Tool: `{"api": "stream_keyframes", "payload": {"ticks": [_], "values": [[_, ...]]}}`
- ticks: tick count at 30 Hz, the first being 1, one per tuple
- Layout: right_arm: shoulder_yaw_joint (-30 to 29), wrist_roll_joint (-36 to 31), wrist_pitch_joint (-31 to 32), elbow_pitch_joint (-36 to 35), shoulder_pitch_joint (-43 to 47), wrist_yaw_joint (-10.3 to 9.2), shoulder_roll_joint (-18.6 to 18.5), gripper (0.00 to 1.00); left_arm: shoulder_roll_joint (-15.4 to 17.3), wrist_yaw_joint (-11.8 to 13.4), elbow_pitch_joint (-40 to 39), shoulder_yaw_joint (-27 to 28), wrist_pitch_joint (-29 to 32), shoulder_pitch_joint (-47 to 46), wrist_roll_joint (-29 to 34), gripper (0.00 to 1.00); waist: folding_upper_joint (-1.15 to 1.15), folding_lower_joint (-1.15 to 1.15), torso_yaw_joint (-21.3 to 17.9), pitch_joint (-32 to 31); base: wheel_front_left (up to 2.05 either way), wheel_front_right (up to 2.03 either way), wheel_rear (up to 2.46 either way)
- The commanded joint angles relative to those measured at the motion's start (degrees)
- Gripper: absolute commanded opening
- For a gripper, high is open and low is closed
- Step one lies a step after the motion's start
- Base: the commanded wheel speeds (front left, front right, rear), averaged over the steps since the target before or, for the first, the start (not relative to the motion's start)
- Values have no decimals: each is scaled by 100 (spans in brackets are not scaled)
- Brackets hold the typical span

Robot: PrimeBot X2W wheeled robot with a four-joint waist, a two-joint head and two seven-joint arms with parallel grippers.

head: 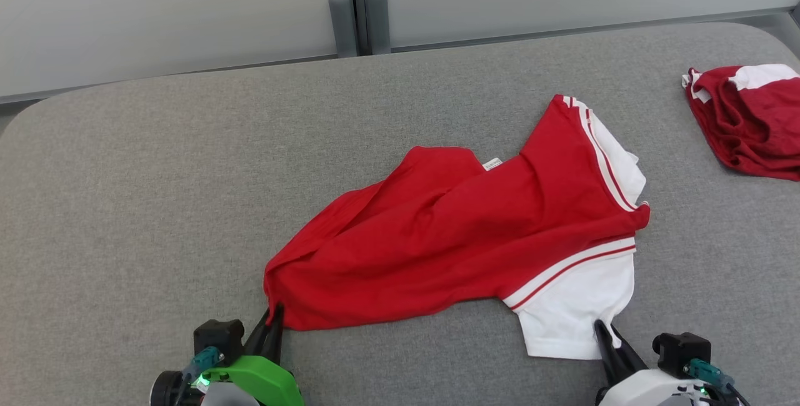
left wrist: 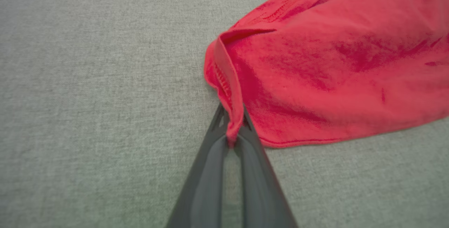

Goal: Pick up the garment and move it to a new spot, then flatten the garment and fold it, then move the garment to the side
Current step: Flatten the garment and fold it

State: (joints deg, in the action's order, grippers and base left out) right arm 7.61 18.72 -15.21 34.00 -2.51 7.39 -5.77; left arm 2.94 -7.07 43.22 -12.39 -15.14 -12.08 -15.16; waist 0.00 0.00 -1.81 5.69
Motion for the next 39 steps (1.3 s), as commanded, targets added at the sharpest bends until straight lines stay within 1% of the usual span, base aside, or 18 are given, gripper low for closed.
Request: {"api": "stream_keyframes", "payload": {"ticks": [1,5,10,14,19,22,25,26,28,30,33,37,39], "values": [[2,55,15,-133,-57,19,-11,0,4,-32,-94,35,4,76,-202,0,0,0,-1,-8,0,0,0],[-92,-13,4,-628,-183,12,-146,0,2,-43,-539,-40,3,-30,-515,0,0,0,4,-18,0,0,0],[-168,-131,3,-1055,-713,12,-390,0,28,-46,-1126,-302,109,-490,-1372,0,0,0,-23,62,0,0,0],[-135,-141,3,-1163,-1494,12,-640,0,250,-46,-1506,-478,496,-1118,-1790,0,0,0,-34,281,0,0,0],[91,-64,120,-1079,-2973,12,-1029,0,467,-47,-1725,-541,1159,-2388,-2378,0,0,0,-41,877,0,0,0],[232,129,318,-912,-4059,12,-1178,0,578,-47,-1597,-495,1564,-3355,-2564,0,0,0,-41,1348,0,0,0],[393,278,556,-553,-5281,12,-1395,0,475,-47,-1322,-335,1877,-4433,-2836,0,0,0,-17,1823,0,0,0],[434,320,620,-483,-5722,12,-1453,0,486,-22,-1241,-287,1949,-4837,-2861,0,0,0,-21,1995,0,0,0],[549,378,729,-214,-6494,12,-1500,0,518,0,-983,-204,1957,-5581,-2838,0,0,0,-28,2237,0,0,0],[646,371,842,41,-7290,12,-1582,0,477,53,-686,-151,1983,-6306,-2824,0,0,0,-46,2473,0,0,0],[886,343,821,403,-8340,12,-1589,0,460,66,-247,-171,1760,-7341,-2617,0,0,0,-121,2691,0,0,0],[1185,351,721,885,-9380,11,-1619,0,380,37,287,-243,1519,-8294,-2485,0,0,0,-193,2735,0,0,0],[1336,373,648,1100,-9806,12,-1590,0,401,17,528,-275,1488,-8706,-2466,0,0,0,-255,2730,0,0,0]]}}
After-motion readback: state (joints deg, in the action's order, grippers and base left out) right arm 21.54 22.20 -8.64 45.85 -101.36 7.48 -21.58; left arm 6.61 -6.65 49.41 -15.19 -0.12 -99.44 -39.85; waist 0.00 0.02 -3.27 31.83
